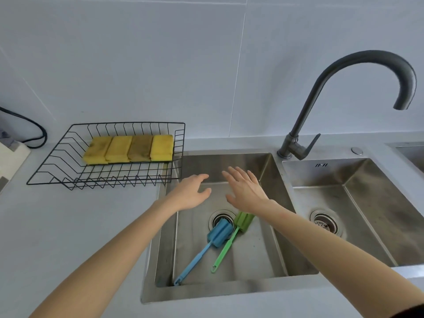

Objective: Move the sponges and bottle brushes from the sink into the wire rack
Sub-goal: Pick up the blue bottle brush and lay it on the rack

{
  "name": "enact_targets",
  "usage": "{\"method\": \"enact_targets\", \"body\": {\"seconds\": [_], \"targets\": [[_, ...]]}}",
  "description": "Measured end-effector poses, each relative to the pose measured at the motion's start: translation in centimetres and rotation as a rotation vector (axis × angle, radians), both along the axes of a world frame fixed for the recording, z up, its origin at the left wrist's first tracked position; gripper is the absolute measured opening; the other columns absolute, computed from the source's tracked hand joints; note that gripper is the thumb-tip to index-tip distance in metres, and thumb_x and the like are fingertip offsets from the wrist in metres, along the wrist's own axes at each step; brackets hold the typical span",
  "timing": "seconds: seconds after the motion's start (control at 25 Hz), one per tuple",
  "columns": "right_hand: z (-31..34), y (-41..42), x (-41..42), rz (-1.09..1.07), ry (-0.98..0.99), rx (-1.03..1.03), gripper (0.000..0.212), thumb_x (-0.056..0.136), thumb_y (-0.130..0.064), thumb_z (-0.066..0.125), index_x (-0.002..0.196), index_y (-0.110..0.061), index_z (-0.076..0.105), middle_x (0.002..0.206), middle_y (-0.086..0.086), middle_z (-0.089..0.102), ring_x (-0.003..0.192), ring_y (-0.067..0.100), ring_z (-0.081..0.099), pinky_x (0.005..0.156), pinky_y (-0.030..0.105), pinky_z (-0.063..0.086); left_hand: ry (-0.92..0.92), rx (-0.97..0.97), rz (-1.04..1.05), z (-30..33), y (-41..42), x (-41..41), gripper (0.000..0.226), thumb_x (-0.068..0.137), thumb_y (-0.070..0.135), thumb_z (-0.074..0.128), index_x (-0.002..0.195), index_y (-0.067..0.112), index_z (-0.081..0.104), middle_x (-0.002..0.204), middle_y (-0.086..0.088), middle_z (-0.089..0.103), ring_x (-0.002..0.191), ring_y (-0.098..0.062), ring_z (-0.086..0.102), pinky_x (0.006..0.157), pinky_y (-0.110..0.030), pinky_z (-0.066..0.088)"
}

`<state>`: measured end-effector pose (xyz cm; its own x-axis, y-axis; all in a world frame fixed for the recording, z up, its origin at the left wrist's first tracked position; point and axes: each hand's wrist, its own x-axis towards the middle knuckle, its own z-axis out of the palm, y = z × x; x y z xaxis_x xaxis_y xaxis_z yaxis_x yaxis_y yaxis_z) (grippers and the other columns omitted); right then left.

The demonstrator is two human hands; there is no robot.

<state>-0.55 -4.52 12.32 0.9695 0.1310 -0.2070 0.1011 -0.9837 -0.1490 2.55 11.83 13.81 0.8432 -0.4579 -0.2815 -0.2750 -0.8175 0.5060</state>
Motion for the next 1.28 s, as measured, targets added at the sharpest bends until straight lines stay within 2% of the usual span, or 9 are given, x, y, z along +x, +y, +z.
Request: {"method": "enact_targets", "body": {"seconds": [0.32, 0.56, 0.72, 0.8, 0.88, 1.0, 1.16, 1.28], "targets": [[-4.7, -0.2, 0.1, 0.020, 0.127, 0.031, 0.067, 0.093, -0.026, 0.049, 0.149, -0.016, 0.013, 0.159, 0.006, 0.013, 0.148, 0.024, 0.008, 0.121, 0.042, 0.004, 0.191, 0.184, 0.021, -6.1, 0.3, -0.9, 0.064, 0.089, 0.037, 0.048, 0.143, 0.013, 0.023, 0.151, -0.010, 0.030, 0.138, -0.025, 0.033, 0.111, -0.036, 0.031], [-9.4, 0.5, 0.0, -0.011, 0.296, 0.062, 0.071, 0.091, -0.020, 0.053, 0.149, -0.017, 0.013, 0.159, 0.006, 0.013, 0.148, 0.025, 0.008, 0.121, 0.042, 0.005, 0.386, 0.237, 0.051, -11.1, 1.0, -2.1, 0.065, 0.088, 0.036, 0.050, 0.142, 0.012, 0.024, 0.151, -0.011, 0.031, 0.135, -0.026, 0.035, 0.110, -0.038, 0.034], [-12.3, 0.9, -0.1, 0.010, 0.385, 0.041, 0.072, 0.090, -0.017, 0.052, 0.149, -0.018, 0.012, 0.158, 0.006, 0.016, 0.147, 0.025, 0.009, 0.121, 0.041, 0.005, 0.501, 0.273, 0.077, -14.0, 1.6, -3.1, 0.061, 0.087, 0.034, 0.052, 0.139, 0.012, 0.029, 0.143, -0.010, 0.041, 0.123, -0.024, 0.047, 0.101, -0.036, 0.041], [-13.5, 1.1, 0.1, 0.031, 0.431, 0.025, 0.073, 0.089, -0.015, 0.053, 0.149, -0.017, 0.012, 0.158, 0.006, 0.015, 0.148, 0.025, 0.007, 0.121, 0.043, 0.005, 0.535, 0.303, 0.070, -15.0, 1.6, -3.4, 0.054, 0.087, 0.033, 0.052, 0.134, 0.011, 0.036, 0.136, -0.011, 0.048, 0.111, -0.022, 0.052, 0.088, -0.033, 0.043], [-14.5, 1.3, 0.1, 0.051, 0.460, 0.006, 0.073, 0.089, -0.014, 0.053, 0.149, -0.017, 0.012, 0.158, 0.005, 0.014, 0.148, 0.023, 0.005, 0.121, 0.043, 0.004, 0.569, 0.326, 0.061, -15.8, 1.6, -3.7, 0.047, 0.087, 0.032, 0.052, 0.128, 0.011, 0.041, 0.129, -0.011, 0.052, 0.100, -0.021, 0.052, 0.076, -0.029, 0.038], [-15.9, 1.7, 0.4, 0.092, 0.485, -0.005, 0.071, 0.090, -0.014, 0.052, 0.149, -0.017, 0.012, 0.159, 0.003, 0.012, 0.149, 0.021, 0.001, 0.121, 0.044, 0.002, 0.614, 0.329, 0.076, -17.2, 1.6, -4.1, 0.041, 0.087, 0.030, 0.052, 0.123, 0.012, 0.045, 0.122, -0.010, 0.055, 0.088, -0.015, 0.046, 0.073, -0.029, 0.036], [-17.3, 1.8, 1.1, 0.145, 0.465, -0.043, 0.071, 0.091, -0.010, 0.049, 0.150, -0.018, 0.011, 0.160, 0.001, 0.008, 0.149, 0.021, -0.004, 0.120, 0.043, -0.002, 0.618, 0.297, 0.135, -18.6, 1.8, -4.5, 0.035, 0.087, 0.026, 0.053, 0.118, 0.012, 0.049, 0.109, -0.008, 0.057, 0.081, -0.016, 0.048, 0.069, -0.029, 0.039], [-18.1, 1.5, 1.1, 0.119, 0.456, -0.028, 0.065, 0.090, -0.011, 0.051, 0.147, -0.016, 0.020, 0.157, 0.005, 0.018, 0.148, 0.026, 0.003, 0.121, 0.042, 0.002, 0.623, 0.310, 0.177, -19.2, 1.9, -4.5, 0.023, 0.087, 0.022, 0.051, 0.107, 0.011, 0.052, 0.098, -0.008, 0.056, 0.079, -0.022, 0.052, 0.070, -0.035, 0.043]]}}
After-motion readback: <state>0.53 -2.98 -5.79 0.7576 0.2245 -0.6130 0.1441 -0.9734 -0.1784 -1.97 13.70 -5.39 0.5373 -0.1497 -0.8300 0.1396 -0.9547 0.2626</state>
